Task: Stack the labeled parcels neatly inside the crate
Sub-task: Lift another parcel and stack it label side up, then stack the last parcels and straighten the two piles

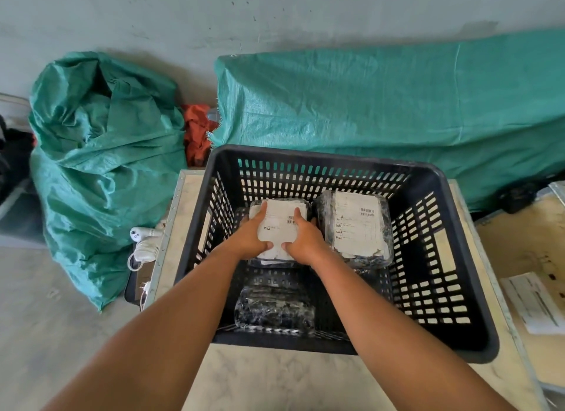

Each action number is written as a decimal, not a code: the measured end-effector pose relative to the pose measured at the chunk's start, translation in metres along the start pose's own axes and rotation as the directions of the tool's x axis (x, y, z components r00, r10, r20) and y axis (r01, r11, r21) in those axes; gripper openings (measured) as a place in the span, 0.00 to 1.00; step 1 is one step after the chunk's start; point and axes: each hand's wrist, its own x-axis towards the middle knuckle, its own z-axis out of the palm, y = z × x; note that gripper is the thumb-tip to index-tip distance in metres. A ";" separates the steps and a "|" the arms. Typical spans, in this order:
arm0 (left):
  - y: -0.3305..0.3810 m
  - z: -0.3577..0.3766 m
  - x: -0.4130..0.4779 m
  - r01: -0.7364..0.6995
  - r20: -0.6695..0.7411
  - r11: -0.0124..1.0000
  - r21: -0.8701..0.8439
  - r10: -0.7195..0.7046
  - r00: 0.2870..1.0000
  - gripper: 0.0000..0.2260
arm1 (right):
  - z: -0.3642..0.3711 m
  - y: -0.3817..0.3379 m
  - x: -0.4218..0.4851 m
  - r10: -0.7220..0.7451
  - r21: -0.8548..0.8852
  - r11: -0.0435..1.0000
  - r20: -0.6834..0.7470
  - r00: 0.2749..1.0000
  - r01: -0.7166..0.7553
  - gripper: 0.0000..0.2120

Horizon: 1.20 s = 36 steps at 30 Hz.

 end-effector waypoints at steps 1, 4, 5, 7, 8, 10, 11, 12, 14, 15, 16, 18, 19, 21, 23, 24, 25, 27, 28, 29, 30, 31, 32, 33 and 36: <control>0.002 0.000 0.001 -0.014 -0.019 1.000 -0.005 0.014 1.000 0.51 | 0.000 0.000 0.000 -0.006 -0.005 1.000 -0.007 1.000 0.006 0.49; 0.007 0.001 0.005 -0.019 -0.062 0.999 0.037 0.021 0.998 0.50 | -0.003 0.000 0.001 -0.034 -0.035 0.999 -0.034 0.999 0.033 0.47; 0.007 0.003 0.006 -0.014 -0.058 0.999 0.047 0.017 0.998 0.49 | -0.003 0.000 0.001 -0.035 -0.043 0.999 -0.032 0.999 0.033 0.47; 0.004 0.006 0.008 -0.010 -0.048 0.999 0.048 0.012 0.999 0.49 | -0.003 0.000 0.000 -0.026 -0.058 0.998 -0.032 0.999 0.025 0.46; 0.003 0.006 0.008 -0.010 -0.046 0.999 0.043 0.012 0.999 0.49 | -0.003 -0.001 -0.002 -0.023 -0.058 0.998 -0.032 0.999 0.021 0.46; 0.003 0.007 0.008 -0.017 -0.055 1.000 0.025 0.018 0.998 0.49 | -0.006 -0.004 -0.006 -0.015 -0.048 0.999 -0.030 0.999 0.014 0.45; 0.003 0.006 0.008 -0.022 -0.058 1.000 0.015 0.023 0.998 0.49 | -0.007 -0.008 -0.009 -0.009 -0.046 0.999 -0.031 0.999 0.008 0.45; 0.005 0.005 0.007 -0.028 -0.061 1.000 0.004 0.028 0.998 0.49 | -0.009 -0.011 -0.013 -0.009 -0.047 0.999 -0.037 0.999 0.008 0.45; 0.009 0.003 0.006 -0.026 -0.067 1.000 0.008 0.027 0.997 0.49 | -0.010 -0.017 -0.020 -0.046 -0.054 0.998 -0.062 0.997 0.043 0.45; 0.013 0.002 0.004 -0.008 -0.071 0.999 0.034 0.011 0.997 0.49 | -0.012 -0.018 -0.025 -0.071 -0.053 0.996 -0.071 0.995 0.068 0.44; 0.017 0.000 0.002 0.014 -0.079 0.997 0.071 -0.009 0.997 0.49 | -0.015 -0.018 -0.030 -0.089 -0.044 0.995 -0.078 0.993 0.085 0.44; 0.026 -0.005 -0.006 0.032 -0.116 0.993 0.112 -0.019 0.993 0.48 | -0.023 -0.014 -0.042 -0.119 -0.016 0.993 -0.095 0.988 0.118 0.41; 0.032 -0.010 -0.011 0.017 -0.137 0.993 0.115 -0.002 0.991 0.46 | -0.028 -0.011 -0.048 -0.138 0.004 0.990 -0.102 0.985 0.139 0.39; 0.041 -0.022 -0.026 -0.055 -0.163 0.988 0.144 0.078 0.984 0.42 | -0.037 -0.001 -0.059 -0.170 0.064 0.982 -0.094 0.981 0.177 0.33; 0.047 -0.034 -0.045 -0.109 -0.170 0.978 0.180 0.140 0.975 0.37 | -0.043 0.011 -0.071 -0.201 0.138 0.968 -0.067 0.977 0.209 0.29; 0.048 -0.038 -0.056 -0.112 -0.160 0.975 0.192 0.144 0.977 0.35 | -0.046 0.017 -0.077 -0.215 0.172 0.960 -0.052 0.975 0.221 0.27; 0.049 -0.040 -0.069 -0.107 -0.138 0.973 0.202 0.137 0.981 0.35 | -0.048 0.024 -0.082 -0.230 0.190 0.954 -0.038 0.972 0.233 0.26; 0.047 -0.040 -0.095 -0.104 -0.066 0.969 0.224 0.121 0.990 0.35 | -0.054 0.035 -0.091 -0.264 0.180 0.949 0.004 0.964 0.259 0.24; 0.045 -0.039 -0.107 -0.108 -0.019 0.968 0.227 0.115 0.993 0.35 | -0.057 0.039 -0.095 -0.276 0.175 0.948 0.036 0.960 0.266 0.23; 0.044 -0.037 -0.118 -0.115 0.030 0.969 0.219 0.111 0.993 0.34 | -0.060 0.042 -0.097 -0.285 0.181 0.947 0.079 0.955 0.267 0.23; 0.044 -0.035 -0.128 -0.126 0.080 0.968 0.217 0.111 0.991 0.34 | -0.062 0.044 -0.099 -0.291 0.187 0.946 0.137 0.947 0.264 0.23; 0.044 -0.033 -0.135 -0.142 0.129 0.962 0.232 0.114 0.985 0.33 | -0.064 0.045 -0.099 -0.297 0.180 0.948 0.208 0.932 0.262 0.23; 0.043 -0.030 -0.140 -0.160 0.177 0.953 0.259 0.116 0.977 0.32 | -0.064 0.045 -0.100 -0.303 0.153 0.951 0.283 0.910 0.269 0.23; 0.042 -0.027 -0.144 -0.174 0.222 0.942 0.285 0.112 0.969 0.30 | -0.062 0.044 -0.101 -0.311 0.119 0.950 0.351 0.883 0.287 0.23; 0.038 -0.016 -0.147 -0.181 0.307 0.920 0.348 0.071 0.949 0.25 | -0.048 0.046 -0.098 -0.362 0.034 0.919 0.465 0.808 0.392 0.21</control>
